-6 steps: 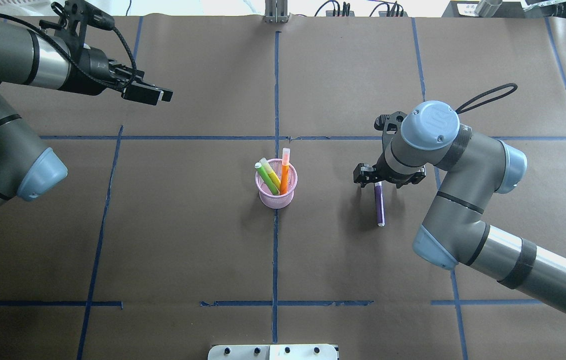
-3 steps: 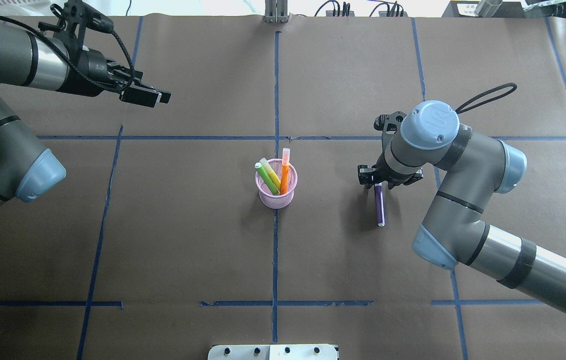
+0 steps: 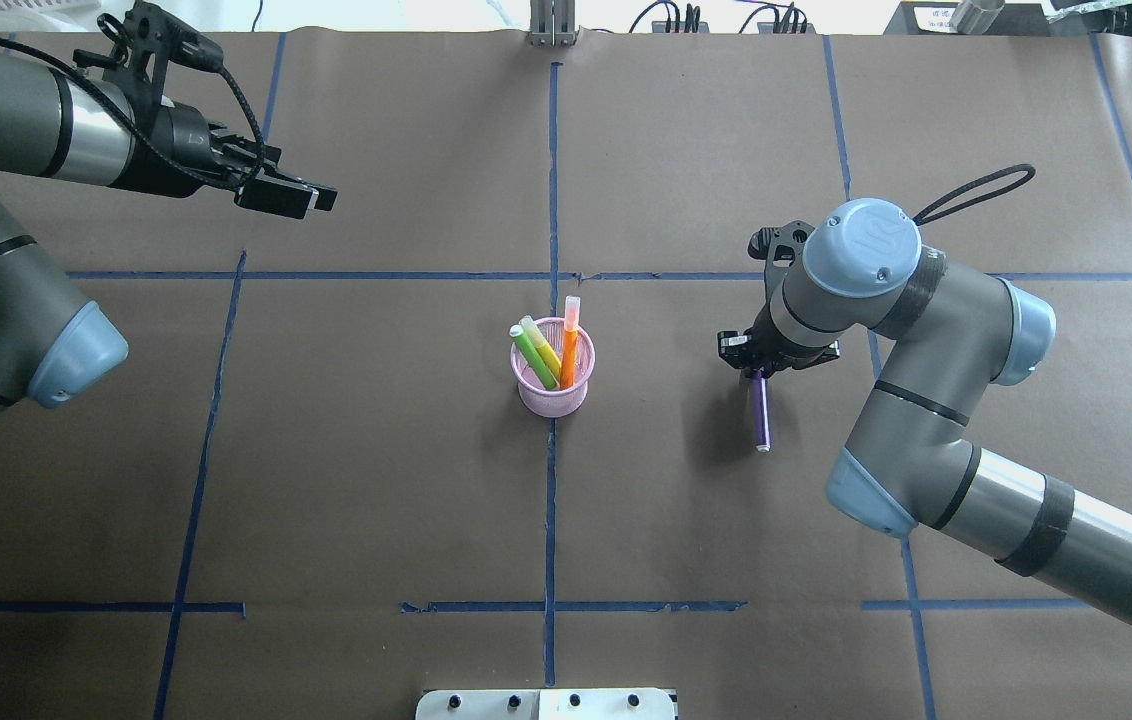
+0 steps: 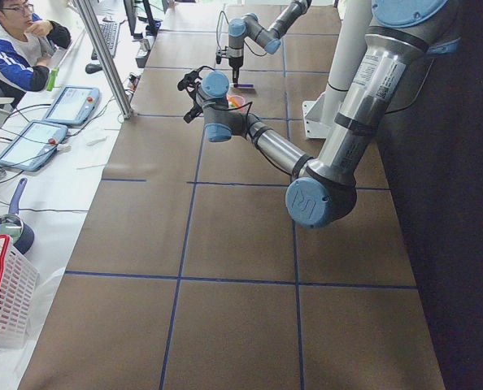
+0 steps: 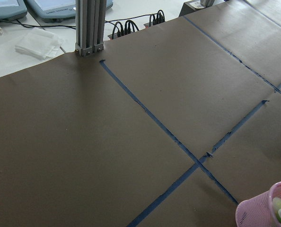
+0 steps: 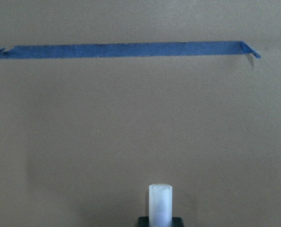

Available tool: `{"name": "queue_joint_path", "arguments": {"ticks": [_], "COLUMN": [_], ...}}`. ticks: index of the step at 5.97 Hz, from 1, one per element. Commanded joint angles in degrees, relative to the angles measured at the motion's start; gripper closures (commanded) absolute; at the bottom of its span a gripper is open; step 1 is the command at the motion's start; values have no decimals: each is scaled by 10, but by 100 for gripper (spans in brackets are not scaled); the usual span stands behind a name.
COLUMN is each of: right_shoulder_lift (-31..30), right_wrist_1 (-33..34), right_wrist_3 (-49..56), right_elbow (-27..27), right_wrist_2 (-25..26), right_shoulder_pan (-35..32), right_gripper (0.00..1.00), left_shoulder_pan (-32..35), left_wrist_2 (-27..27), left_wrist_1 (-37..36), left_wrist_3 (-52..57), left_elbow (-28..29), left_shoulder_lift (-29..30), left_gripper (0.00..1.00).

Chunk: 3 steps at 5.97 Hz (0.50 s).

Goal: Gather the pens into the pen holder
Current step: 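Lift the purple marker with the right gripper and carry it over the pink cup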

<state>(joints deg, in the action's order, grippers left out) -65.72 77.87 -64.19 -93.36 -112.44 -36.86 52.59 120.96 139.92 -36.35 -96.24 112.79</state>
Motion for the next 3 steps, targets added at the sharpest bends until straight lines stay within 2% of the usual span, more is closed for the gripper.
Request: {"name": "queue_joint_path", "arguments": {"ticks": [1, 3], "right_shoulder_lift": [1, 2], "right_wrist_1": [0, -6], "right_wrist_3": [1, -6], "right_elbow": [-32, -125], "right_wrist_2": [-4, 24], "right_shoulder_pan": [-13, -35], "right_gripper": [100, 100], "left_shoulder_pan": [1, 9], "left_wrist_2": [2, 4], "left_wrist_1": [-2, -9], "left_wrist_3": [1, 3], "left_elbow": [0, 8], "left_shoulder_lift": [-3, -10], "left_gripper": [0, 0]}}
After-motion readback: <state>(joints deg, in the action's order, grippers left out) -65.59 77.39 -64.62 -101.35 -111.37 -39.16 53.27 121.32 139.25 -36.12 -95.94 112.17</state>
